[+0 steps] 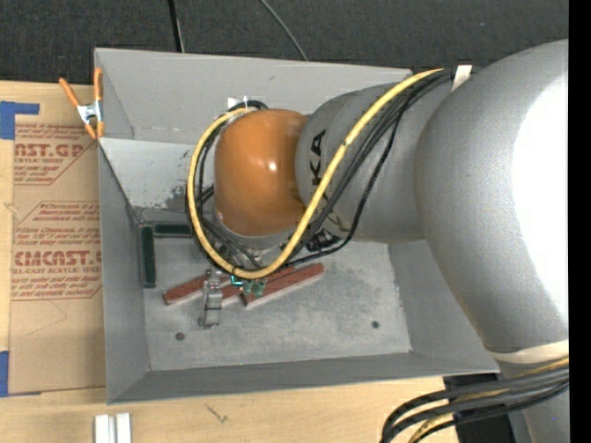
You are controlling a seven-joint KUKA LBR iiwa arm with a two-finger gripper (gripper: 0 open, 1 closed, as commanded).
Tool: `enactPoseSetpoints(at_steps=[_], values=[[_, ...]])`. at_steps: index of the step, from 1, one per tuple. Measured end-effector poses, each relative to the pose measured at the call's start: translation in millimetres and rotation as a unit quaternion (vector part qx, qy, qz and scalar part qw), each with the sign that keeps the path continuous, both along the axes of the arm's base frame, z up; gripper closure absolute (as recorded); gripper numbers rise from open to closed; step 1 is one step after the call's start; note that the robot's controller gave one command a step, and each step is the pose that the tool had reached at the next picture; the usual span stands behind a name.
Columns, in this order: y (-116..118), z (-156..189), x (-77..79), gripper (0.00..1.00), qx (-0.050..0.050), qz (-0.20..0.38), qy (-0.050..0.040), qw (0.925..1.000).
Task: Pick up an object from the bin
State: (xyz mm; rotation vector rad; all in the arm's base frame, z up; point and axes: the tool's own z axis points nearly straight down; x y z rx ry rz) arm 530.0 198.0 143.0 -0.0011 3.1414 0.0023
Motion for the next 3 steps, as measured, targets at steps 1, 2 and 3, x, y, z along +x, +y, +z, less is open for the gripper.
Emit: enactPoseSetpoints(at_steps=[1,2,3], values=[[8,-73,41.8,1.00,0.000,0.013,-0.0002,0.9999],[7,-73,41.8,1.00,0.000,0.013,-0.0002,0.9999],[-21,84,33.2,1.00,0.000,0.031,-0.0025,0.9995]])
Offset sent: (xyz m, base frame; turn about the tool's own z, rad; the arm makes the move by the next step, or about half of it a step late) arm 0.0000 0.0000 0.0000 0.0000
